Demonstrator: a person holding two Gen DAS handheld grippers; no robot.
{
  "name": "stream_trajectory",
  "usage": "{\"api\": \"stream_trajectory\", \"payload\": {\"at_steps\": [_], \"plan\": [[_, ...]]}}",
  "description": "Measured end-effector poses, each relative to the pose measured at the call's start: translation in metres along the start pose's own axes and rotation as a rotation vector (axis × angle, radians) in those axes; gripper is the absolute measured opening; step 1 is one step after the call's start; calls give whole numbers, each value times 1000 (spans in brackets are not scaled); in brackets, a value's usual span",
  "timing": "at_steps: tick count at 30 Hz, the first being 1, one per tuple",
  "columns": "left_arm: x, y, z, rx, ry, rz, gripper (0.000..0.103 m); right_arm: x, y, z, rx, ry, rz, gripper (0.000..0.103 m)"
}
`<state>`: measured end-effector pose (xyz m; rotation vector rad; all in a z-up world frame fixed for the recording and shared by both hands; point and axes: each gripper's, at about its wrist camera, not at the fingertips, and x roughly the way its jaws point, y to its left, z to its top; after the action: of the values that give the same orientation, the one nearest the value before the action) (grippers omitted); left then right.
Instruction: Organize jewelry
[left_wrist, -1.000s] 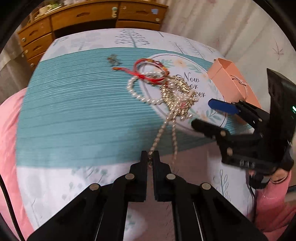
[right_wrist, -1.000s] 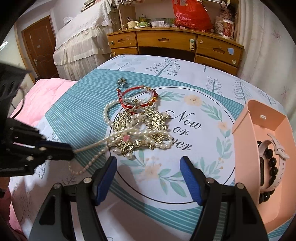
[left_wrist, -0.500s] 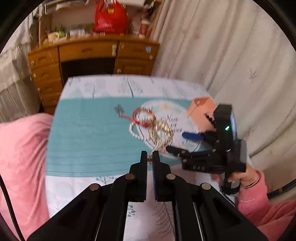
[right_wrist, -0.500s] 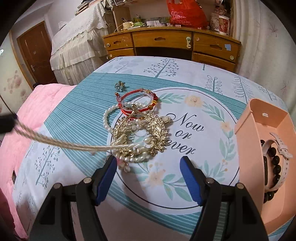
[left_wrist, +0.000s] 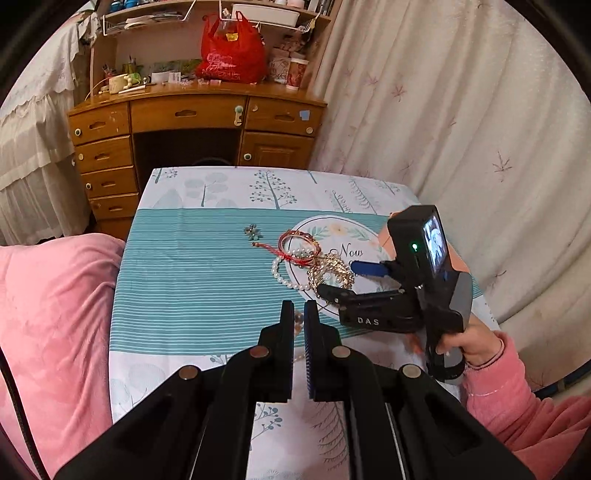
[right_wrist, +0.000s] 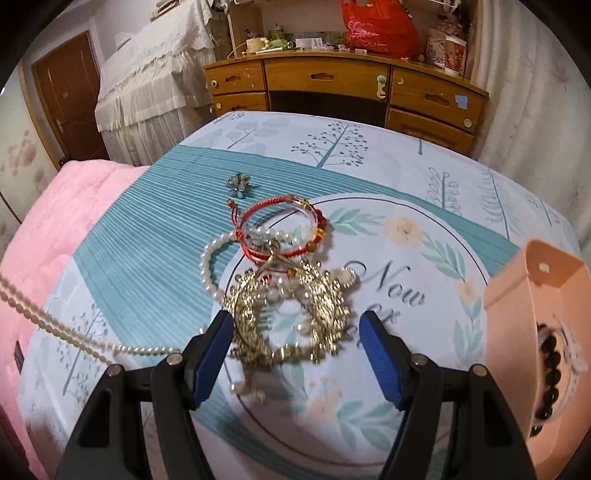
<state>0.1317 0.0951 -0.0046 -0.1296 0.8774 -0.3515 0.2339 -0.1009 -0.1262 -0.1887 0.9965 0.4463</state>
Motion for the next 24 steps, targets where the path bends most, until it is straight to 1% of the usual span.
{"api": "stream_trajectory", "payload": {"at_steps": [3,6,11,15,17,23,24], "plan": [[0,2,0,-5,-2,2,3,3,1,4,2,6,11,72],[0,2,1,-7,-7,7,3,1,6,5,-20,16,-7,72],[3,3,1,-19,-1,9,3,6,9,6,-28,37,-1,74],[5,3,2,-28,8,17,3,9,17,6,-86,34,-35,74],[5,3,3,-28,10,23,3,9,19,6,-110,28,-37,73],[1,-2,11,-15,9,24,3,6,12,5,-80,39,-22,72],[-1,-5,15,-3,3,23,3,5,11,4,-72,40,-14,70]]}}
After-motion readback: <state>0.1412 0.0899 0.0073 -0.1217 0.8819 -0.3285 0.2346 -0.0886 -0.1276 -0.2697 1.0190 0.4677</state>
